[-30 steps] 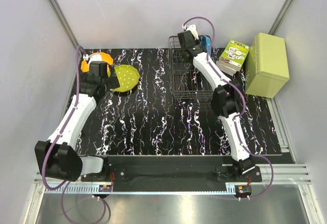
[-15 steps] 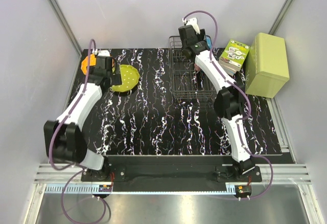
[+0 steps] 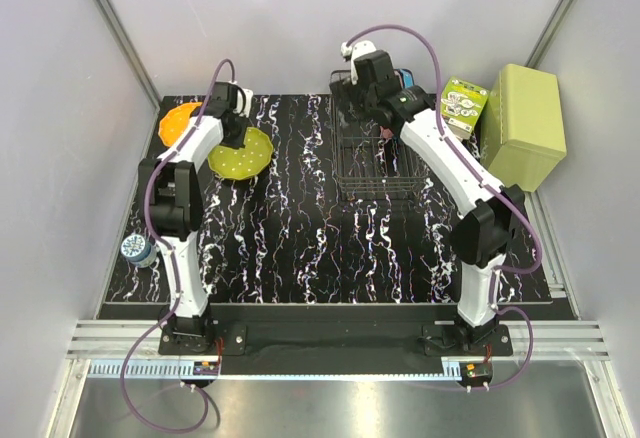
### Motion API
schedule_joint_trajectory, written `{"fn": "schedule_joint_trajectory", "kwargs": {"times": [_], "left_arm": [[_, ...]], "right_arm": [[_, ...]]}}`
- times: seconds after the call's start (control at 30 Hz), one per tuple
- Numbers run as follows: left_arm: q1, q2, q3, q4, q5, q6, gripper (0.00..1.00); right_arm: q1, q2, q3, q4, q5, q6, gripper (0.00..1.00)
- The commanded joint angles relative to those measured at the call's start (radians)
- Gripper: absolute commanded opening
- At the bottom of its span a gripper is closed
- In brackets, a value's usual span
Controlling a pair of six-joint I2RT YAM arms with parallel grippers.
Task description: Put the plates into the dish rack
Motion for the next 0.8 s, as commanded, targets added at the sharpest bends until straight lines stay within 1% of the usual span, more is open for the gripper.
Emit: {"fn": "schedule_joint_trajectory", "kwargs": {"times": [0.0,0.03,0.07,0.1,0.17,0.3,0.5,0.63,0.77], "left_arm": [[0.0,0.046,0.107,-0.101,0.13,0.07,0.0],[-0.002,0.06,0.112,-0.124,0.145,0.068,0.0],[-0.009,0.066,0.12,-0.184,0.141,0.065,0.0],[-0.017,0.069,0.118,-0.207,0.122,0.059,0.0],[-0.026,0.06,0.066,-0.233,0.102,0.048,0.0],[-0.029,0.038,-0.014,-0.235,0.113,0.025,0.0],[-0.051,0.052,-0.04,-0.261,0.107,0.019,0.0],[-0.071,0.039,-0.044,-0.334,0.163,0.048,0.0],[-0.132,-0.018,-0.13,-0.422,0.203,0.097,0.0]], "right_arm": [[-0.008,-0.037,-0.086,-0.065,-0.173,0.016,1.0],[-0.009,-0.041,-0.094,-0.065,-0.167,0.011,1.0],[-0.02,-0.043,-0.097,-0.065,-0.173,0.007,1.0],[-0.026,-0.044,-0.103,-0.065,-0.181,0.007,1.0],[-0.043,-0.047,-0.111,-0.063,-0.202,0.007,1.0],[-0.066,-0.044,-0.132,-0.06,-0.24,0.042,1.0],[-0.064,-0.069,-0.177,-0.059,-0.299,0.042,0.99],[-0.066,-0.092,-0.215,-0.056,-0.297,0.034,0.99],[-0.064,-0.132,-0.298,-0.045,-0.299,0.028,1.0]]}}
